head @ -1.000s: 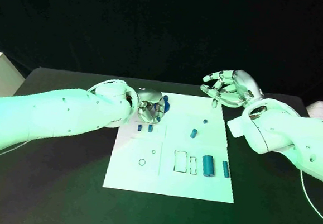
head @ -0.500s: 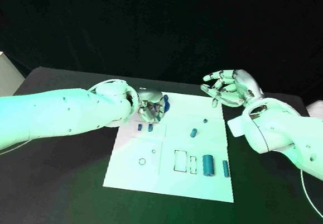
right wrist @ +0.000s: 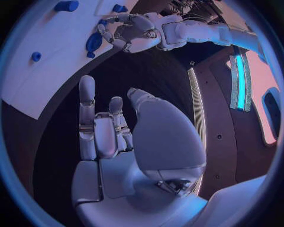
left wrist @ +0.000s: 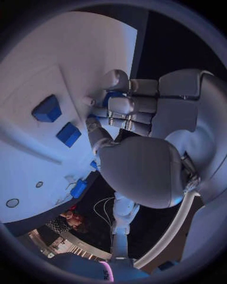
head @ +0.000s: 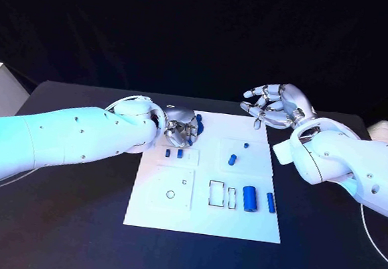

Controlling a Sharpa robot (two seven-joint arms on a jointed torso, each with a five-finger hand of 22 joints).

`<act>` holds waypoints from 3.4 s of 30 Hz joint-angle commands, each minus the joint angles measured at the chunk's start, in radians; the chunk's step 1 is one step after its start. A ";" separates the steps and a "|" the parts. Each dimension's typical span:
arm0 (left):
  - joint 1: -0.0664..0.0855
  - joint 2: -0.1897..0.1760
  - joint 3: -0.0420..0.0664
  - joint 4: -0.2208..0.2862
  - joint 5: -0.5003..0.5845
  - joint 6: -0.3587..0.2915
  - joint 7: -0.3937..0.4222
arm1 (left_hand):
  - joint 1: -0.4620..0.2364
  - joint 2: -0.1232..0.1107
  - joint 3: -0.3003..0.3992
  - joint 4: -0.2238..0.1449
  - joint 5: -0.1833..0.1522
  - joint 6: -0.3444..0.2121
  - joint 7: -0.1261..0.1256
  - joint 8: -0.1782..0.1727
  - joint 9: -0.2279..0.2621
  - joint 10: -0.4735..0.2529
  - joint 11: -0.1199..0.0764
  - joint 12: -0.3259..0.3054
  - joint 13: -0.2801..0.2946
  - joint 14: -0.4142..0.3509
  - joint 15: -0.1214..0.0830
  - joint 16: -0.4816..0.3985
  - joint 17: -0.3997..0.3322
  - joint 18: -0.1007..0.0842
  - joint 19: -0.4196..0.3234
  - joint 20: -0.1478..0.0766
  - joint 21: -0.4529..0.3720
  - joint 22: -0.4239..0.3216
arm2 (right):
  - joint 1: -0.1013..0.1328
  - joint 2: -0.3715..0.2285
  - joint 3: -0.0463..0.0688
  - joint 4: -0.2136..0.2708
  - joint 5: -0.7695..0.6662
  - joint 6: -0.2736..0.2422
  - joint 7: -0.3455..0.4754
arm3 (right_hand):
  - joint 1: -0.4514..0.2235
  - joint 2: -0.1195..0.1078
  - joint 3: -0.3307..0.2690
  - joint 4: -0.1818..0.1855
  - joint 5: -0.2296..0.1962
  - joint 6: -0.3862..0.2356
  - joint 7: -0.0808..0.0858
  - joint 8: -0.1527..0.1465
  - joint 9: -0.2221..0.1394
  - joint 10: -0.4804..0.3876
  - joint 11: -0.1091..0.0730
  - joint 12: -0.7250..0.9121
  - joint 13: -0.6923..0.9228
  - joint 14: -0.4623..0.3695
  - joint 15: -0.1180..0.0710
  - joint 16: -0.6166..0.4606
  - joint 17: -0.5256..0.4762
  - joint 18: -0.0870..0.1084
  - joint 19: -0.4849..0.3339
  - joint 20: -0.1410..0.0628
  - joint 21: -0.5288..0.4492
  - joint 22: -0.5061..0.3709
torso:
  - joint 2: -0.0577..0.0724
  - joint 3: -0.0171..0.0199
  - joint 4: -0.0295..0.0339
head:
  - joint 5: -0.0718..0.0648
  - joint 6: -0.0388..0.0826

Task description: Assemble the parts on the task board

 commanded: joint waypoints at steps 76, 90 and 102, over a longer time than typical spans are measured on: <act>-0.025 -0.103 0.062 0.057 0.098 0.044 -0.007 | -0.037 -0.003 -0.022 -0.001 -0.001 0.018 0.001 -0.032 0.006 0.026 0.006 -0.055 -0.013 0.008 0.006 0.009 -0.011 -0.011 0.008 0.005 0.000 0.001 | -0.001 -0.004 0.000 -0.001 -0.005 0.013 -0.005 | -0.001 -0.008 0.008 -0.001 0.003 -0.001 0.007 0.007 0.000 0.001 -0.003 -0.011 -0.012 -0.002 -0.006 -0.010 -0.003 0.012 0.000 0.002 -0.011 -0.004 | 0.001 -0.0016 0.0028 | 0.004 0.003; -0.025 -0.097 0.061 0.050 0.092 0.090 -0.031 | -0.035 -0.001 -0.024 -0.005 -0.002 0.025 0.000 -0.033 0.008 0.033 0.005 -0.058 -0.013 0.008 0.005 0.010 -0.011 -0.011 0.007 0.006 -0.001 0.000 | -0.001 -0.004 0.000 -0.001 -0.005 0.013 -0.005 | -0.001 -0.008 0.008 -0.001 0.003 -0.001 0.007 0.007 0.000 0.001 -0.003 -0.011 -0.012 -0.002 -0.006 -0.010 -0.003 0.012 0.000 0.002 -0.011 -0.004 | 0.001 -0.0004 0.0027 | 0.003 0.000; -0.025 -0.089 0.055 0.040 0.076 0.093 -0.042 | -0.032 -0.001 -0.023 -0.007 -0.001 0.024 0.000 -0.035 0.008 0.033 0.005 -0.061 -0.013 0.002 0.005 0.005 -0.023 -0.010 0.002 0.005 -0.004 -0.005 | -0.001 -0.003 0.000 -0.002 -0.005 0.012 -0.003 | -0.001 -0.008 0.008 -0.001 0.003 -0.001 0.007 0.007 0.000 0.001 -0.003 -0.011 -0.012 -0.002 -0.006 -0.010 -0.003 0.012 0.000 0.002 -0.011 -0.004 | 0.002 -0.0021 0.0010 | 0.003 -0.002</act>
